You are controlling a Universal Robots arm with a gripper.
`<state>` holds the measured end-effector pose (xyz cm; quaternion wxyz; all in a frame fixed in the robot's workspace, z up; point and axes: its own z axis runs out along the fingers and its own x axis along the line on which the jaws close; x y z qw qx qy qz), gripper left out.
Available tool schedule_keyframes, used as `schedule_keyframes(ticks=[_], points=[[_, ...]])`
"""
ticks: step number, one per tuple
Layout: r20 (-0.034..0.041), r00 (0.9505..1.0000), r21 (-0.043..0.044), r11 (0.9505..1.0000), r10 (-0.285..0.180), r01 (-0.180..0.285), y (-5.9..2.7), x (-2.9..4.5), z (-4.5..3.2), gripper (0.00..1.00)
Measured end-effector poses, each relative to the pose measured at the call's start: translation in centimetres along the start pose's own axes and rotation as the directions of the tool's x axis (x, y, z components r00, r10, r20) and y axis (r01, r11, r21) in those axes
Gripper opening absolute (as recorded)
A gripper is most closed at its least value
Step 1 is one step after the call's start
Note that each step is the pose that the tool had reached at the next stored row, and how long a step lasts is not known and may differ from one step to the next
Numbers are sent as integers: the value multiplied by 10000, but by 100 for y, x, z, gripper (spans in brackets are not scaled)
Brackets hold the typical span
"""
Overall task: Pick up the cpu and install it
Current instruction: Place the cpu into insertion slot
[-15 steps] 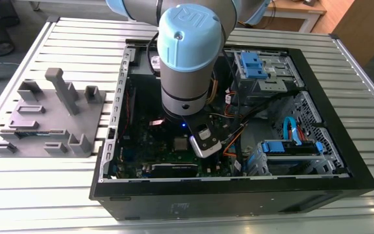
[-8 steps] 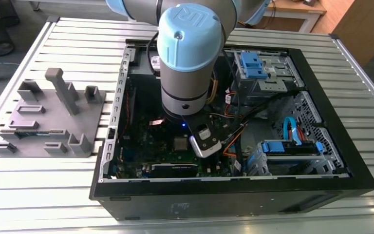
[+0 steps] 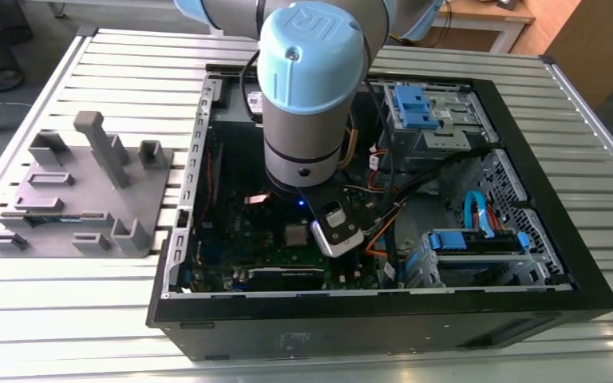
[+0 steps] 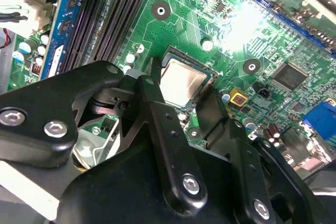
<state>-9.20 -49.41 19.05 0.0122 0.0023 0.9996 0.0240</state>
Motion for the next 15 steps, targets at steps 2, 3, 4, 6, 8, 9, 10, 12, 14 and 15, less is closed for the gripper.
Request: schedule_keyframes(ticks=[2,3,4,6,8,9,10,12,14,15], points=[[-1,10000,1,10000,0,0,0,0,-1,53],[-1,10000,3,10000,0,0,0,0,-3,53],[-3,10000,6,10000,0,0,0,0,-9,53],[-2,10000,5,10000,0,0,0,0,-18,53],[-1,10000,2,10000,0,0,1,-1,-30,53],[0,10000,0,10000,0,0,2,-1,-31,53],[0,10000,0,10000,0,0,2,-1,-32,53],[0,10000,1,10000,0,0,1,-1,-32,53],[-2,10000,3,10000,0,0,1,0,-26,53],[-2,10000,5,10000,0,0,0,0,-25,53]])
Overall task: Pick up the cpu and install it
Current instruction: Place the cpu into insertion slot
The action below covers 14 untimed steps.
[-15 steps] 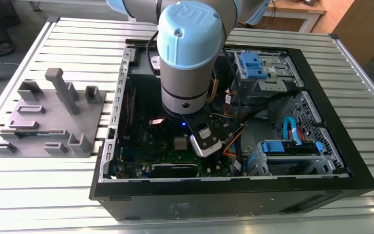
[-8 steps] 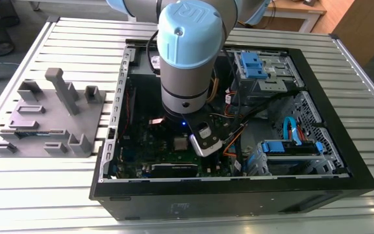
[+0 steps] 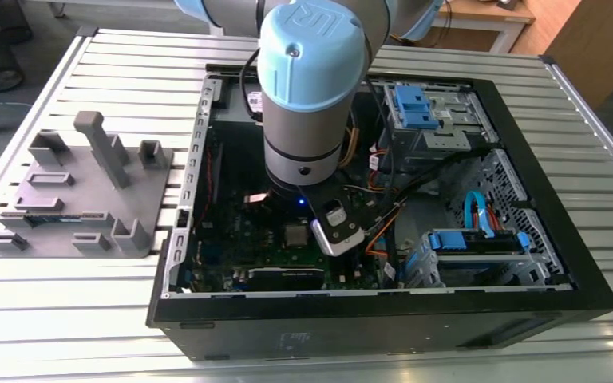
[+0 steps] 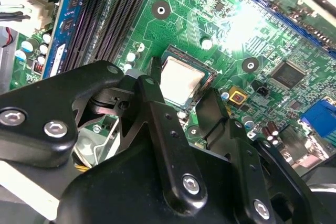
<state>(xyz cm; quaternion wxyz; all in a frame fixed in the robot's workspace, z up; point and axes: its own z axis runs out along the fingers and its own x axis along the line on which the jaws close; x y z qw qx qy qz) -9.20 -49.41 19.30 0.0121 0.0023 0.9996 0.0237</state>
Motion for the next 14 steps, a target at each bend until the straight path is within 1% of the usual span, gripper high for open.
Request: schedule_keyframes(ticks=[8,9,11,12,14], points=[[1,10000,-2,10000,0,0,0,0,2,53],[1,10000,-2,10000,0,0,0,0,2,52],[1,10000,-2,10000,0,0,0,0,2,52],[1,10000,-2,10000,0,0,0,0,2,45],[1,10000,-2,10000,0,0,0,0,3,45]])
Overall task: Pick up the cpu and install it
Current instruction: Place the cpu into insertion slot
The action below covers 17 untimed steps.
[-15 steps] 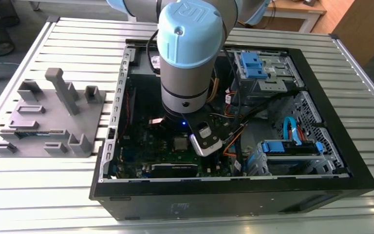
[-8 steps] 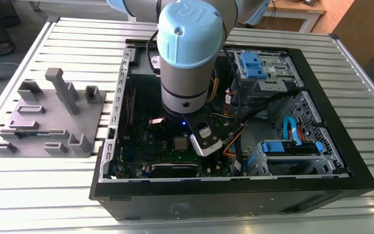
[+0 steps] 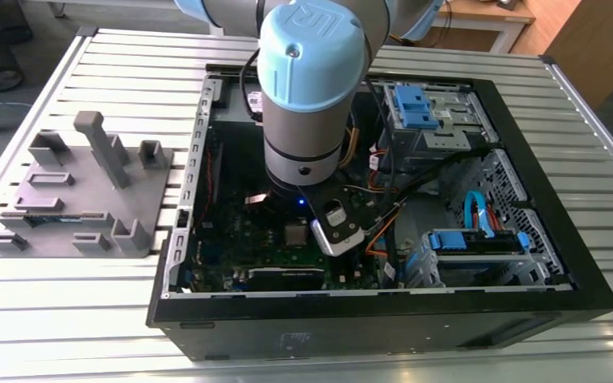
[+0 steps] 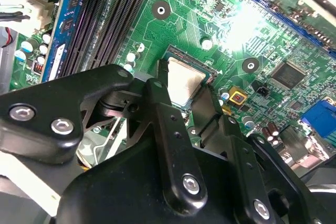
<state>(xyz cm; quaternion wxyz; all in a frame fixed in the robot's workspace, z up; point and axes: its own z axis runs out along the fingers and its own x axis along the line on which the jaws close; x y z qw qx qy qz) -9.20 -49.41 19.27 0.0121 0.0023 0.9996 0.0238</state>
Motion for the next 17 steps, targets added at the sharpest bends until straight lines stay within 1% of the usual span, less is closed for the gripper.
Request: schedule_keyframes(ticks=[4,6,7,11,14,15,17], points=[[0,10000,0,10000,0,0,0,0,0,45],[-1,10000,3,10000,0,0,0,0,0,44],[-1,10000,3,10000,0,0,0,0,0,38],[2,10000,-3,10000,0,0,0,0,3,38],[2,10000,-3,10000,0,0,0,0,4,39],[1,10000,-2,10000,0,0,0,0,3,45],[0,10000,1,10000,0,0,0,0,2,45]])
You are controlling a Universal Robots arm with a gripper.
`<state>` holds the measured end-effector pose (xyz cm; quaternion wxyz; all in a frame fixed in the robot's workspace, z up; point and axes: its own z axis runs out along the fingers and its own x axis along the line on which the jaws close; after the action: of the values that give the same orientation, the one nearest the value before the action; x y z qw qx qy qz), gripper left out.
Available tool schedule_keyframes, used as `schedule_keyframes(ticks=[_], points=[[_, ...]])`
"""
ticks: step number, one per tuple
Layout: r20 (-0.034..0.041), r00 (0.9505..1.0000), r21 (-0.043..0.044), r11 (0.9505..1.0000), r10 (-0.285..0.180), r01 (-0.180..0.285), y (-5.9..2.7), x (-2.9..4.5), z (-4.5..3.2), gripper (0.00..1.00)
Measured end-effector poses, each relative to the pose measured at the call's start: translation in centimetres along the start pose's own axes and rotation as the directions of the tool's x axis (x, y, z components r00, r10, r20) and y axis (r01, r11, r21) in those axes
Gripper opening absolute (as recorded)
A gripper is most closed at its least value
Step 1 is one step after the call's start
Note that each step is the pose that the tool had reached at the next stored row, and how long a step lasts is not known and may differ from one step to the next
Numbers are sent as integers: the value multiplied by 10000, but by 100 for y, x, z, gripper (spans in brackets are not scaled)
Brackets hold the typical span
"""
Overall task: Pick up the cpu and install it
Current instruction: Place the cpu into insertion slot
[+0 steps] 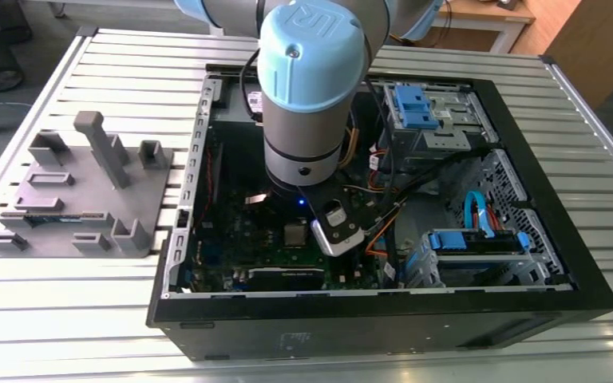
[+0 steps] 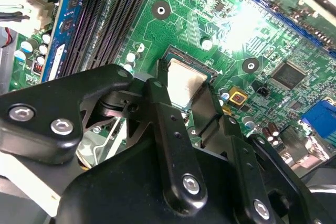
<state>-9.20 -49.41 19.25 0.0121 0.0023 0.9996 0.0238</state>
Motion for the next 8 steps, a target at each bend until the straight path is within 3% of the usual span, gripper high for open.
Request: schedule_keyframes(ticks=[8], points=[[1,10000,-1,10000,0,0,0,0,9,45]])
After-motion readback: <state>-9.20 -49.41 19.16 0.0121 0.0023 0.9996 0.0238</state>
